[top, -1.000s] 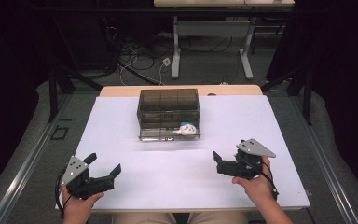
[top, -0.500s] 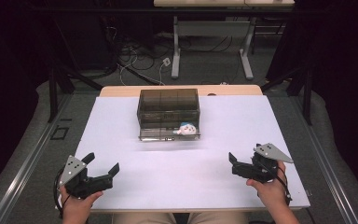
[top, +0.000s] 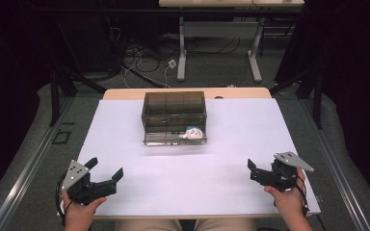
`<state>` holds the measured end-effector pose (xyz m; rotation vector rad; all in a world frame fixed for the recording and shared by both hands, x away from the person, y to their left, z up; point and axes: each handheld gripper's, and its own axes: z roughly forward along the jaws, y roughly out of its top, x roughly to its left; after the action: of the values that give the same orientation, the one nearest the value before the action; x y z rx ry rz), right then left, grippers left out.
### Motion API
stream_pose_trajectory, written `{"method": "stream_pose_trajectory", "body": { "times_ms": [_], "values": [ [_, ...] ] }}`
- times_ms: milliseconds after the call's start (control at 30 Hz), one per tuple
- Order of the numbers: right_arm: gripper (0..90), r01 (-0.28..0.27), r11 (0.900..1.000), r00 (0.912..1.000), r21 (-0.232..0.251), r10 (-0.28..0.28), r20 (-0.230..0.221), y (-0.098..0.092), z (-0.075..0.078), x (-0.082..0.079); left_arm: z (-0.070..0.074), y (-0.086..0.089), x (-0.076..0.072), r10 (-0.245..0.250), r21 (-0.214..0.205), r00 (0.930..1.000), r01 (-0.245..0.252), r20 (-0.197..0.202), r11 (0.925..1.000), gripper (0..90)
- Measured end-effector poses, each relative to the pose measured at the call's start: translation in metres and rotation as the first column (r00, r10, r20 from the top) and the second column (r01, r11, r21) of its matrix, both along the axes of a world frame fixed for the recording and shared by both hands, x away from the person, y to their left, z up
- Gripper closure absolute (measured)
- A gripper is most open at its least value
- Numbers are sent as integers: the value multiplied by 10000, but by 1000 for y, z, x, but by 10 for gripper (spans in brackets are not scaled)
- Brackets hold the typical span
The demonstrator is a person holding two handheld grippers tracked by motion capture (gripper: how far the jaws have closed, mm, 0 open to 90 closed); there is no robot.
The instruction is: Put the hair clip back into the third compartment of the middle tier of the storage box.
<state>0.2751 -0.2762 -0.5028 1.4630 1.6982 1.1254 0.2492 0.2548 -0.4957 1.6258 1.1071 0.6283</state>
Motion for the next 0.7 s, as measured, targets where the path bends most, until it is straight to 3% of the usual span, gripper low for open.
{"method": "stream_pose_trajectory", "body": {
  "times_ms": [133,500,700],
  "values": [
    [0,327,9986,9990,416,-313,-324,-10,-6,2,0,0,0,-12,4,10000,12,-12,10000,7],
    [0,865,9957,9950,339,-847,-529,-29,-15,8,0,0,0,-30,64,10000,30,-14,10000,6],
    [5,1121,9913,9907,689,-1061,-852,-33,-18,8,0,0,0,-55,42,10000,55,-21,10000,7]
  ]
}}
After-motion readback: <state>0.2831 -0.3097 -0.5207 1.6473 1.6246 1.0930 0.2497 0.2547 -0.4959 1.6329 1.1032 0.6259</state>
